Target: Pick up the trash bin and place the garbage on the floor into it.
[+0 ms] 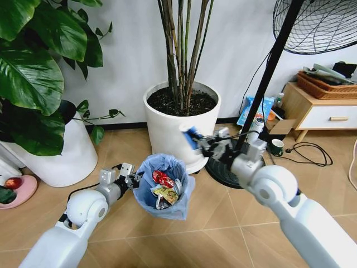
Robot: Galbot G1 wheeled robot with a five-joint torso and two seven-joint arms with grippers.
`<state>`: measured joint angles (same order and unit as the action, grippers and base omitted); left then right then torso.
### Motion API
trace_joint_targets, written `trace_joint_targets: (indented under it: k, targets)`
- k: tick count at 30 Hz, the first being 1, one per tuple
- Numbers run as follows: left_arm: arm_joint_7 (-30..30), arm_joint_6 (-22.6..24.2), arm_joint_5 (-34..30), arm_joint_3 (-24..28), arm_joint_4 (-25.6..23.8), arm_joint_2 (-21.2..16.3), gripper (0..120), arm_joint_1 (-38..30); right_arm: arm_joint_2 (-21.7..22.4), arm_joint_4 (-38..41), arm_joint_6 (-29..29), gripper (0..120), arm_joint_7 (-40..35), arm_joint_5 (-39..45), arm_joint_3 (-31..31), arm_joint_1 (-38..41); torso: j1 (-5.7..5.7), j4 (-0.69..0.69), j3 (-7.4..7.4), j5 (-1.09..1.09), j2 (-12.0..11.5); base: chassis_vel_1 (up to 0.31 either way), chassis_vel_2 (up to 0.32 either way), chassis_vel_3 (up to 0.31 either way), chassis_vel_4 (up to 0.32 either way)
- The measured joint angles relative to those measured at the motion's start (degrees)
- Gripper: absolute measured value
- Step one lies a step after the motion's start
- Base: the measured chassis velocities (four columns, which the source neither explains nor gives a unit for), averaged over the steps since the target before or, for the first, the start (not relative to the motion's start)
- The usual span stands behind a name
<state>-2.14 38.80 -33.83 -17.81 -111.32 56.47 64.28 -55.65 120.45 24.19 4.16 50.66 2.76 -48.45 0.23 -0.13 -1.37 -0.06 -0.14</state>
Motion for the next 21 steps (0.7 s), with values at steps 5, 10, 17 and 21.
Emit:
trace_joint_targets:
  k: [5,10,17,21]
  targets:
    - [-0.01,0.03,-0.16,0.24,0.02,-0.14,0,-0.31,-1.27,-1.98,0.0,0,-0.1,0.83,-5.53,4.36,0.0,0.0,0.0,0.0,0.0,0.0,0.0,0.0,0.0]
    - [0.11,0.07,-0.14,0.24,0.01,-0.01,0,-0.54,-2.62,-5.24,-0.26,0,-0.3,0.44,-9.64,7.1,0.0,0.0,0.0,0.0,0.0,0.0,0.0,0.0,0.0]
    - [0.55,0.21,-0.31,-0.16,-0.45,0.09,0,-0.5,-4.12,-8.33,-0.61,0,-0.31,-3.19,-11.91,7.15,0.0,0.0,0.0,0.01,0.0,0.0,0.0,0.0,0.0]
    - [0.73,0.24,-0.38,-0.21,-0.5,0.13,0,-0.47,-3.97,-8.14,-0.47,11,-0.3,-4.42,-12.24,6.3,0.0,-0.01,0.0,0.0,0.0,0.0,0.0,0.0,0.0]
